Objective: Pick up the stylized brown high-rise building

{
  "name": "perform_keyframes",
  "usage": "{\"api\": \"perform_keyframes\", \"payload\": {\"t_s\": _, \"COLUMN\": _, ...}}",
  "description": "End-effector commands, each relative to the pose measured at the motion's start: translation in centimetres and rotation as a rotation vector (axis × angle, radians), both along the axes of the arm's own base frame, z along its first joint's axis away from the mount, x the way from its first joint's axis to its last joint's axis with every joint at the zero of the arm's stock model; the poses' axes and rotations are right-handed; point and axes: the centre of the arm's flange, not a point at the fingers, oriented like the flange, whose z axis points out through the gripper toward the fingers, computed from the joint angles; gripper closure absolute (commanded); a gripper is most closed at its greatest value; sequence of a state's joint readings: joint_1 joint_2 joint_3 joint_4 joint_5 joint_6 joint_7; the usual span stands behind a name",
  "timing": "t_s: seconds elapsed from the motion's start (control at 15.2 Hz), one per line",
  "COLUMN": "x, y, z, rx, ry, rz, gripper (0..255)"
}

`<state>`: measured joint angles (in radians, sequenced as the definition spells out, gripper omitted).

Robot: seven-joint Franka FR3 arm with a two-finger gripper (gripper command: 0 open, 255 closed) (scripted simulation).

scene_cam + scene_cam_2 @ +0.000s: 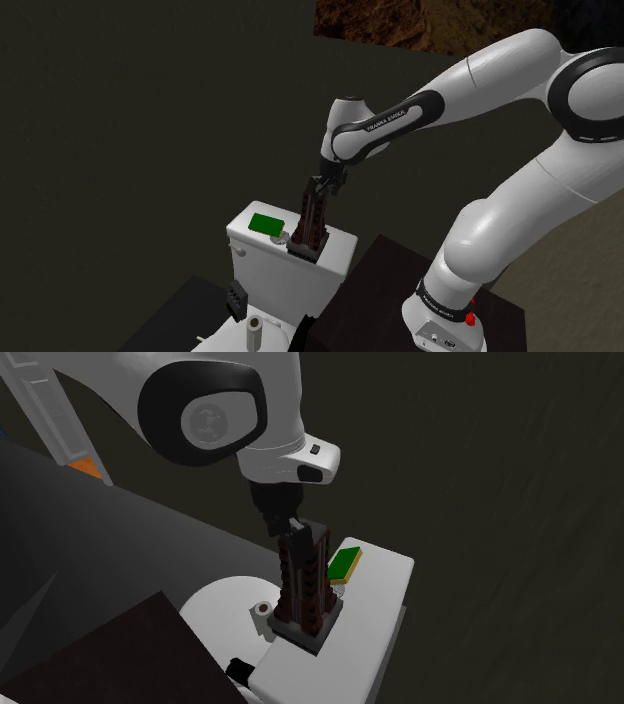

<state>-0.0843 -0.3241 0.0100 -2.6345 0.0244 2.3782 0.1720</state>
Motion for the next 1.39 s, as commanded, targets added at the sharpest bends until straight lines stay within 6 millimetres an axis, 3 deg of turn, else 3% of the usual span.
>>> {"api": "perform_keyframes", "payload": {"t_s": 0.0, "x": 0.0, "y": 0.0, "z": -0.2, "rx": 0.000, "ry": 0.000, "rz": 0.000, "gripper": 255}}
{"api": "perform_keyframes", "payload": {"t_s": 0.59, "x": 0.0, "y": 0.1, "z": -0.2, "rx": 0.000, "ry": 0.000, "rz": 0.000, "gripper": 255}}
{"api": "perform_keyframes", "payload": {"t_s": 1.32, "x": 0.0, "y": 0.1, "z": 5.6, "rx": 0.000, "ry": 0.000, "rz": 0.000, "gripper": 255}}
